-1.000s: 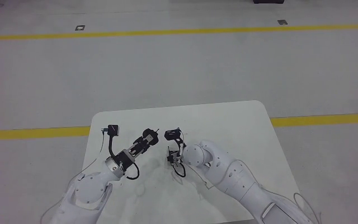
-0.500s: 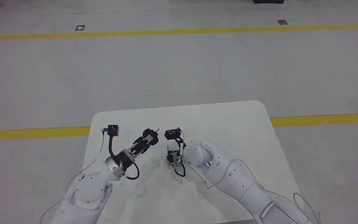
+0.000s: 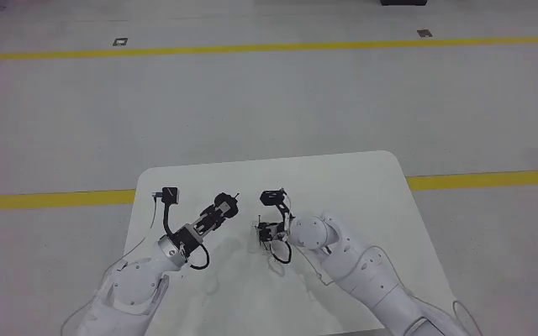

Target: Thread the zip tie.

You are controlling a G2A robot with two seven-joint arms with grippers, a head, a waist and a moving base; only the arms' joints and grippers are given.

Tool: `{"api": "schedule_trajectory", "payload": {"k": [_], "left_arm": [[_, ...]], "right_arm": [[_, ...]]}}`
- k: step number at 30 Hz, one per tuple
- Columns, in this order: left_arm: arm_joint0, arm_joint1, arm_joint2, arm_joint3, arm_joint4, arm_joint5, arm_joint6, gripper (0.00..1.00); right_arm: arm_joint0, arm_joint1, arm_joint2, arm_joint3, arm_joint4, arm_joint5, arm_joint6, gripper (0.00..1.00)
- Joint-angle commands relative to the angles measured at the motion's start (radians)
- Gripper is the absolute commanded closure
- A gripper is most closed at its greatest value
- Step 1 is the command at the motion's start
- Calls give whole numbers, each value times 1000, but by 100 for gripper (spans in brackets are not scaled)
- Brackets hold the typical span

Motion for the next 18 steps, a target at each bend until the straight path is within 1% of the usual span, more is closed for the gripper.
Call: {"api": "schedule_trajectory", "payload": {"k": [1, 5, 10, 15, 17, 18], "left_arm": [[0, 0, 0, 0, 0, 0, 0, 100], [0, 0, 0, 0, 0, 0, 0, 100], [0, 0, 0, 0, 0, 0, 0, 100], [0, 0, 0, 0, 0, 0, 0, 100], [0, 0, 0, 0, 0, 0, 0, 100], [0, 0, 0, 0, 0, 0, 0, 100]], "right_arm": [[-14, 8, 25, -9, 12, -18, 1, 100], [-45, 22, 71, -30, 46, -60, 3, 100], [-84, 39, 141, -45, 128, -151, -10, 100], [-128, 57, 228, -46, 274, -281, -2, 100], [-136, 62, 252, -39, 325, -320, 10, 100], [-144, 64, 268, -32, 392, -356, 24, 100]]}}
